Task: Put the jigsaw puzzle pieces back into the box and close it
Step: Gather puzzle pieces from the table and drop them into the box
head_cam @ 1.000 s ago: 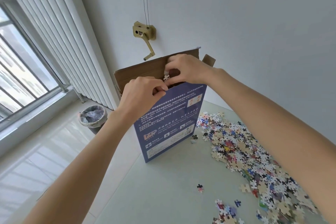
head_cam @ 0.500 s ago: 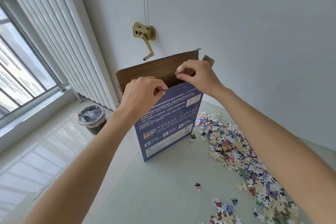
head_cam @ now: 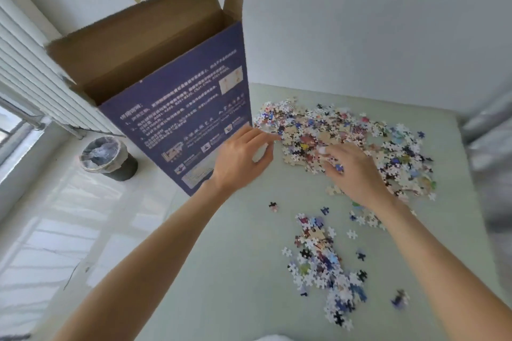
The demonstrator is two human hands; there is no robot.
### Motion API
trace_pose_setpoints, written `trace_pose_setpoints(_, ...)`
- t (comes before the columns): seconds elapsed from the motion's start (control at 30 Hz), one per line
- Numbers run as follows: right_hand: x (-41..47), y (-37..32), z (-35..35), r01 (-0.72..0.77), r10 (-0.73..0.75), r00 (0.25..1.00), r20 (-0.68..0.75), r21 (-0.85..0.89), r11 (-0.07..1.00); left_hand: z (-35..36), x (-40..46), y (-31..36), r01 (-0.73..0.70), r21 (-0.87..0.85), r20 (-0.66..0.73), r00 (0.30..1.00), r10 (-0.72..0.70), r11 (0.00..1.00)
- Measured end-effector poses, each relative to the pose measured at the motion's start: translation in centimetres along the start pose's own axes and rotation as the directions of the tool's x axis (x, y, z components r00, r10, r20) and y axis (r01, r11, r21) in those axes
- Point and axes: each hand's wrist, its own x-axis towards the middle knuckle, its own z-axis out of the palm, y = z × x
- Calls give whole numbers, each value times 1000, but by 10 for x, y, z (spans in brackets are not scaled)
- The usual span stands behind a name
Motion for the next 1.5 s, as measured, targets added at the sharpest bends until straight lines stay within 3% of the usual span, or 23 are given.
trace_pose_setpoints(0.07, -23, 33, 10, -110, 111, 990, 84, -18, 994, 40, -9, -5, 112, -46, 177, 979, -102, 993)
trace_pose_setpoints(0.17, -42, 80, 23, -259, 255, 955, 148, 6, 966, 94, -15, -21, 307, 9, 444, 851, -279, 952)
trace_pose_setpoints(0.23, -45, 111, 30, -327, 322, 935, 148, 10, 945, 128, -14, -32, 385, 65, 525, 771, -360, 920)
trace_pose_setpoints(0.4, -37, 190, 54, -472, 476, 876, 80, -65, 879, 195, -8, -61, 558, 186, 528, 637, -561, 809)
trace_pose_setpoints(0.53, -33, 240, 69, -692, 705, 708, 47, -156, 705, 225, -1, -73, 552, 314, 502, 594, -629, 772)
trace_pose_setpoints(0.63, -30, 248, 83, -730, 739, 671, 68, -115, 674, 242, -5, -61, 434, 298, 572, 632, -523, 850)
trace_pose_setpoints(0.73, -39, 231, 103, -601, 612, 787, 80, -125, 789, 246, -23, -21, 342, 105, 662, 676, -323, 934)
trace_pose_setpoints(0.83, -64, 200, 115, -425, 434, 887, 159, -87, 901, 238, -48, 16, 267, -11, 731, 660, -175, 964)
trace_pose_setpoints(1.03, -118, 150, 109, -170, 121, 933, 338, 120, 978, 208, -77, 35, 316, -201, 753, 655, -60, 927)
trace_pose_setpoints(1.17, -120, 152, 82, -74, -17, 931, 365, 234, 969, 194, -71, 37, 302, -211, 697, 713, -73, 930)
trace_pose_setpoints(1.33, -79, 193, 42, -122, 85, 982, 167, 225, 967, 213, -31, 22, 259, -134, 530, 834, -151, 957)
trace_pose_setpoints(1.43, -50, 247, 36, -205, 201, 978, 61, 65, 977, 247, 7, 6, 194, -76, 474, 870, -135, 978)
trace_pose_setpoints(1.5, -33, 292, 40, -268, 269, 963, 19, -48, 962, 274, 30, -4, 192, 1, 486, 858, -168, 981)
